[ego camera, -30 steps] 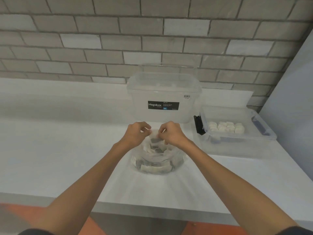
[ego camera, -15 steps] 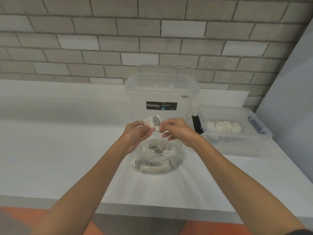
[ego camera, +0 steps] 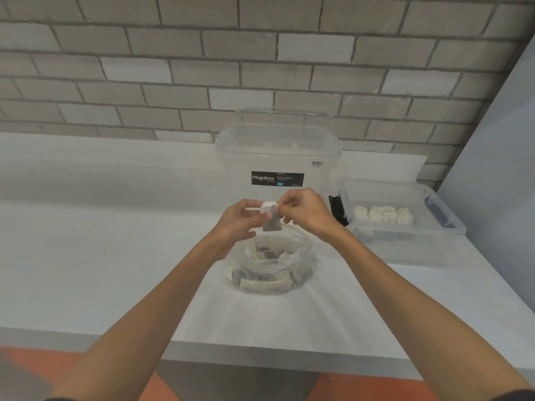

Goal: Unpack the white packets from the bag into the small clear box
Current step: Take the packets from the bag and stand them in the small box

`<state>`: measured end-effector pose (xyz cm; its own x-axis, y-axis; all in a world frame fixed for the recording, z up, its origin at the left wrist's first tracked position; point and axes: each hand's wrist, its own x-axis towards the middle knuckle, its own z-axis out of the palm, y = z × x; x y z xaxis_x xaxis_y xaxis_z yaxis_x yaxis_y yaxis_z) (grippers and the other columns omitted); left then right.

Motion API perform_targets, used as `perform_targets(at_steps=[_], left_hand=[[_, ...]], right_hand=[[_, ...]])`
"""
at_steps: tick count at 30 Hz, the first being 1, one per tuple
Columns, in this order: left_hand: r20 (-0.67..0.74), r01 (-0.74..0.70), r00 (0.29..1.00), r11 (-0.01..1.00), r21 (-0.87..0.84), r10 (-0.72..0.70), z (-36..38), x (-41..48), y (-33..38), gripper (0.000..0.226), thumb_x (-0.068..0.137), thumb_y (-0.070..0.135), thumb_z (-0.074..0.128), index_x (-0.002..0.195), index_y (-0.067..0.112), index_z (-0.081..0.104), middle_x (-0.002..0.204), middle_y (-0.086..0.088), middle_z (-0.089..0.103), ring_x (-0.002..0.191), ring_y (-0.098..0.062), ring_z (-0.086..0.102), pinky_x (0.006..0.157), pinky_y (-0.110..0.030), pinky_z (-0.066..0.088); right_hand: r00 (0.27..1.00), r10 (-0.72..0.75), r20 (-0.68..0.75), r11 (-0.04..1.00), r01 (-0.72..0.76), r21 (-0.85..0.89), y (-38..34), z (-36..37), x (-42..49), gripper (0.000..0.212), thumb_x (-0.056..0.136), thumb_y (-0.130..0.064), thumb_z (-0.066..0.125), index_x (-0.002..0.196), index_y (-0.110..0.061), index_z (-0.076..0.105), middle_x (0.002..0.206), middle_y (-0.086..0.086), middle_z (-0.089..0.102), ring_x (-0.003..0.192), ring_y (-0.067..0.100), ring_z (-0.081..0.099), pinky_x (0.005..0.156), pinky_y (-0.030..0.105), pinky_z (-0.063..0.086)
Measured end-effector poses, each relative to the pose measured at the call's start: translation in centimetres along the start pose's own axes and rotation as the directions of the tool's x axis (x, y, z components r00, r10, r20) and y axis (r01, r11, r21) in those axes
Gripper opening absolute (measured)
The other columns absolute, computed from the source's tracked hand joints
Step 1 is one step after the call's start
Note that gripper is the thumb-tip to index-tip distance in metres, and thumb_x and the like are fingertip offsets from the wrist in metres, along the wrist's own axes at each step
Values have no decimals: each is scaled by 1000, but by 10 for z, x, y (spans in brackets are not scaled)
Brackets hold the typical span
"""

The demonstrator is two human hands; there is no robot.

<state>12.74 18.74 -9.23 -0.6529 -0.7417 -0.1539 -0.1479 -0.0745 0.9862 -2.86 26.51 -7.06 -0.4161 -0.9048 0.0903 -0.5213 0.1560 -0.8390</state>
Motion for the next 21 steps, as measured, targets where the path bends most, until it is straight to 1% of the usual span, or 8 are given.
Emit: perform_targets(at_steps=[3, 5, 9, 13, 15, 17, 19, 21], left_hand=[[-40, -64, 997, 997, 48, 66, -4, 2, 9, 30, 84, 28, 72, 112, 20, 64, 104, 0, 72, 96, -11, 68, 80, -27, 49], [-58, -105, 992, 988, 115, 113, -6, 3, 13, 19, 85, 23, 71, 102, 17, 68, 97, -2, 72, 87, -11, 68, 75, -24, 47], [-67, -151, 984, 970, 191, 166, -6, 6, 17, 11, 85, 16, 71, 94, 11, 70, 85, -4, 70, 74, -10, 66, 70, -21, 47], [-28, -198, 976, 938, 285, 215, -7, 9, 19, 16, 85, 18, 71, 100, 12, 69, 87, -9, 71, 77, -12, 66, 71, -22, 48], [25, -218, 973, 886, 410, 228, -8, 11, 18, 18, 84, 22, 72, 101, 16, 69, 83, -6, 71, 74, -10, 63, 67, -20, 47], [54, -240, 966, 796, 555, 254, -9, 13, 16, 12, 85, 24, 71, 94, 17, 72, 76, -3, 70, 67, -8, 59, 63, -19, 43], [49, -238, 962, 733, 637, 269, -10, 14, 13, 6, 86, 23, 70, 89, 18, 72, 74, -3, 70, 66, -9, 59, 60, -16, 42], [32, -216, 964, 707, 674, 264, -13, 15, 8, 6, 87, 21, 68, 88, 17, 72, 77, -5, 70, 72, -14, 60, 60, -15, 42]], right_hand=[[999, -43, 24, 995, 45, -90, 1, -1, 0, 6, 84, -12, 68, 87, -8, 72, 80, 9, 73, 66, 14, 65, 67, 22, 52], [998, -53, 32, 993, 56, -100, 2, -1, -1, 7, 84, -13, 69, 88, -9, 72, 81, 8, 73, 69, 15, 66, 68, 24, 52], [998, -25, 52, 1000, 26, -4, 2, -2, -4, 7, 84, -18, 71, 90, -13, 71, 82, 6, 73, 67, 12, 64, 59, 13, 45], [998, -12, 67, 1000, 11, 16, 6, -1, -5, 12, 85, -17, 71, 93, -9, 72, 84, 7, 73, 65, 11, 63, 55, 9, 41], [998, -22, 58, 999, 20, 25, 7, 1, -4, 11, 85, -19, 72, 92, -10, 73, 82, 6, 73, 64, 10, 62, 55, 10, 42], [997, -36, 68, 999, 36, 5, 9, 3, -2, 10, 84, -16, 72, 91, -9, 73, 81, 6, 72, 62, 10, 61, 57, 12, 44], [995, -38, 88, 996, 44, -76, 11, 6, 0, 8, 84, -11, 69, 91, -9, 73, 82, 7, 71, 59, 10, 59, 57, 12, 45], [991, -36, 126, 977, 61, -204, 17, 12, 3, 10, 85, -7, 66, 92, -10, 73, 84, 9, 70, 59, 8, 57, 58, 12, 44]])
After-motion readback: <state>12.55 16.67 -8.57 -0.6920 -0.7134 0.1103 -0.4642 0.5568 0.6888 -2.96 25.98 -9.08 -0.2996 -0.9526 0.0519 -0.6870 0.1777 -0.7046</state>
